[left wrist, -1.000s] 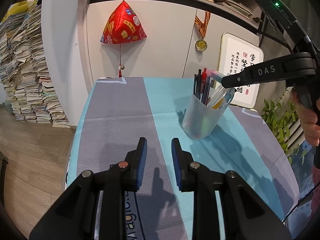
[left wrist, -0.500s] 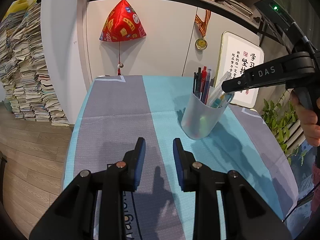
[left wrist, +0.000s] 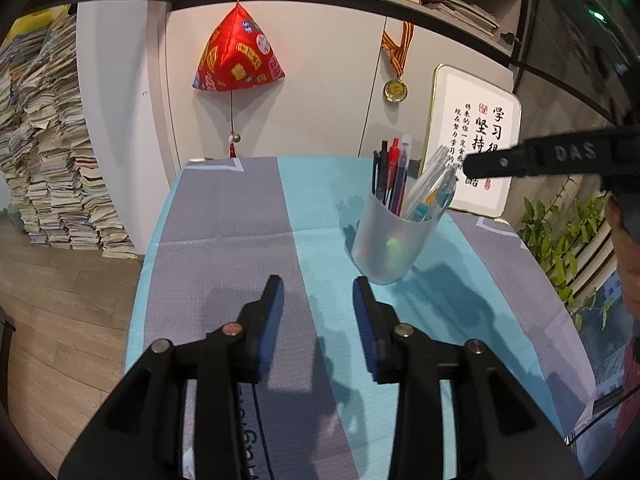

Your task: Organize stationery

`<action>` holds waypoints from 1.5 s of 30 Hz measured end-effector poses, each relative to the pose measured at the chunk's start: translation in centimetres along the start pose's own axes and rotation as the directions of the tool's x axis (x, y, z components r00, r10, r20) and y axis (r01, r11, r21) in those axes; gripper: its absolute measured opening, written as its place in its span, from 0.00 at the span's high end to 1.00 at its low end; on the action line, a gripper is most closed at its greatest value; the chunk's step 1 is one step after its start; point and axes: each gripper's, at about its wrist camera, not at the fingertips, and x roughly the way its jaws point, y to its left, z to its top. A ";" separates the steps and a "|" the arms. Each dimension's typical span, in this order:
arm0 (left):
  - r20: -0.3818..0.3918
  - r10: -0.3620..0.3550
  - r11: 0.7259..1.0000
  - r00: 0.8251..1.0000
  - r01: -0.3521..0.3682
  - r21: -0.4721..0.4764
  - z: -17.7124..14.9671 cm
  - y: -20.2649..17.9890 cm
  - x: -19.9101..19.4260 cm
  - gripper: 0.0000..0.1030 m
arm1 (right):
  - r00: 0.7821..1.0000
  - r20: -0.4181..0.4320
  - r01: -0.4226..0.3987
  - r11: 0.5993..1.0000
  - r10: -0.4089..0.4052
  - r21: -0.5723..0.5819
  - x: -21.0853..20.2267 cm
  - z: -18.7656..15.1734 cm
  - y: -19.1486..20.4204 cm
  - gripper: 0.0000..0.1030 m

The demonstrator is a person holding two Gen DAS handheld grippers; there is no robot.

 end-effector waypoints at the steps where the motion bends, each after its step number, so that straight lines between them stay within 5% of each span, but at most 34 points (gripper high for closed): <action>1: 0.006 0.002 1.000 1.000 -0.002 0.002 0.1 -0.1 -0.2 0.61 | 1.000 0.017 -0.004 1.000 0.004 0.006 -0.6 -0.4 -0.1 0.81; 8: 0.057 0.032 0.999 0.998 -0.033 0.022 0.9 -1.4 -2.4 0.42 | 0.989 0.150 0.011 0.999 -0.018 0.050 -5.2 -3.8 -0.5 0.80; 13: 0.129 0.067 0.995 0.989 -0.075 0.058 1.5 -3.4 -5.2 0.27 | 0.968 0.249 0.019 0.996 -0.039 0.081 -9.1 -6.2 -0.6 0.54; 21: 0.235 0.111 0.985 0.966 -0.138 0.102 0.8 -6.8 -10.1 0.11 | 0.937 0.335 0.066 0.990 -0.103 0.122 -13.7 -10.4 -0.9 0.35; 27: 0.264 0.140 0.983 0.954 -0.166 0.080 0.4 -8.2 -13.2 0.05 | 0.922 0.359 0.087 0.981 -0.146 0.174 -16.5 -13.6 -1.8 0.34; 33: 0.319 0.146 0.981 0.937 -0.178 0.073 -0.4 -9.7 -17.0 0.01 | 0.885 0.428 0.095 0.971 -0.183 0.218 -20.5 -16.1 -1.9 0.25; 45: 0.378 0.117 0.988 0.918 -0.148 0.053 -1.9 -11.4 -22.7 0.01 | 0.837 0.517 0.097 0.980 -0.176 0.176 -25.8 -19.2 0.2 0.22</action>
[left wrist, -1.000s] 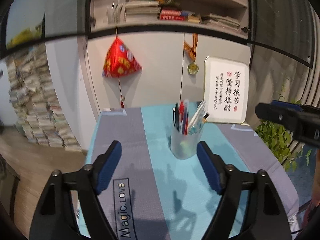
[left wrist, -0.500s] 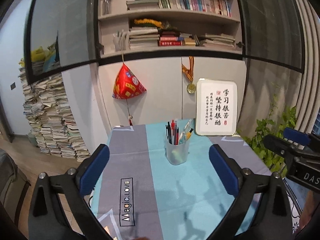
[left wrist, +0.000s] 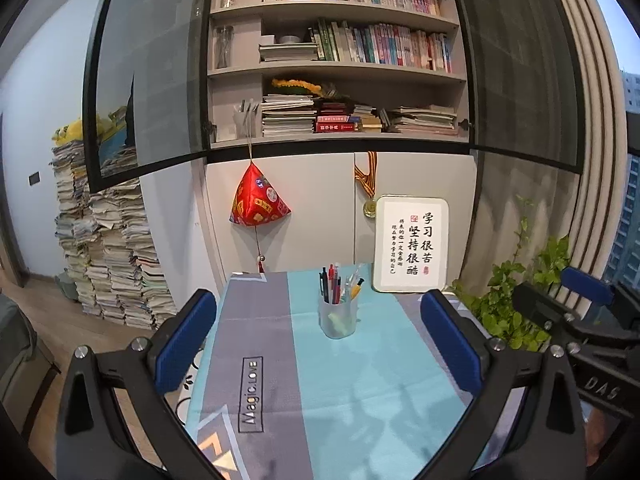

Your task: Organize stationery

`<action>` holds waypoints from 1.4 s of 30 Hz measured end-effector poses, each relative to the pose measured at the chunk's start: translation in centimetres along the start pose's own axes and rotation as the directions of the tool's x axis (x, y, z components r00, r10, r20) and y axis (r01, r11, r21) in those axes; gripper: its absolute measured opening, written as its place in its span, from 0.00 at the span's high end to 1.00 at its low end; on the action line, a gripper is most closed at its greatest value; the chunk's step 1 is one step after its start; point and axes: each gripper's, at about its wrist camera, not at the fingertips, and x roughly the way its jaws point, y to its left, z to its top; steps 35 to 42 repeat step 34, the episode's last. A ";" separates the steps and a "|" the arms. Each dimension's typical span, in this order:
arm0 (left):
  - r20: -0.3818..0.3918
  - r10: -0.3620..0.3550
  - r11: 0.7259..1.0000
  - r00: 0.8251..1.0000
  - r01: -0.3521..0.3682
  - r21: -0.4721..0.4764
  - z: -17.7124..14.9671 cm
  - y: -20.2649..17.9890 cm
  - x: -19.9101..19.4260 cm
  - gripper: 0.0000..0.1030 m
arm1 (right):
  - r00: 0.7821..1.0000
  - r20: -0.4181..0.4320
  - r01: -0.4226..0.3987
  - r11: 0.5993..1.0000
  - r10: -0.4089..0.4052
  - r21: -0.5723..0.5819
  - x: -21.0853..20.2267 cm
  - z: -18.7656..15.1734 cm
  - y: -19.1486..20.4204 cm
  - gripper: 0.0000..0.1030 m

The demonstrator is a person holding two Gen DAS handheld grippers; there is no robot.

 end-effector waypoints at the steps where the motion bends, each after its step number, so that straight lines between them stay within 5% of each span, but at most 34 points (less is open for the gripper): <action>1: 0.001 -0.005 1.000 1.000 0.005 -0.006 0.1 0.0 -0.4 0.01 | 1.000 0.001 0.001 1.000 -0.001 -0.004 -0.2 0.0 0.1 0.22; 42: 0.018 -0.008 1.000 1.000 0.008 0.005 -0.1 -0.4 -1.7 0.01 | 1.000 0.017 0.026 1.000 -0.026 -0.008 -1.0 -0.7 0.7 0.20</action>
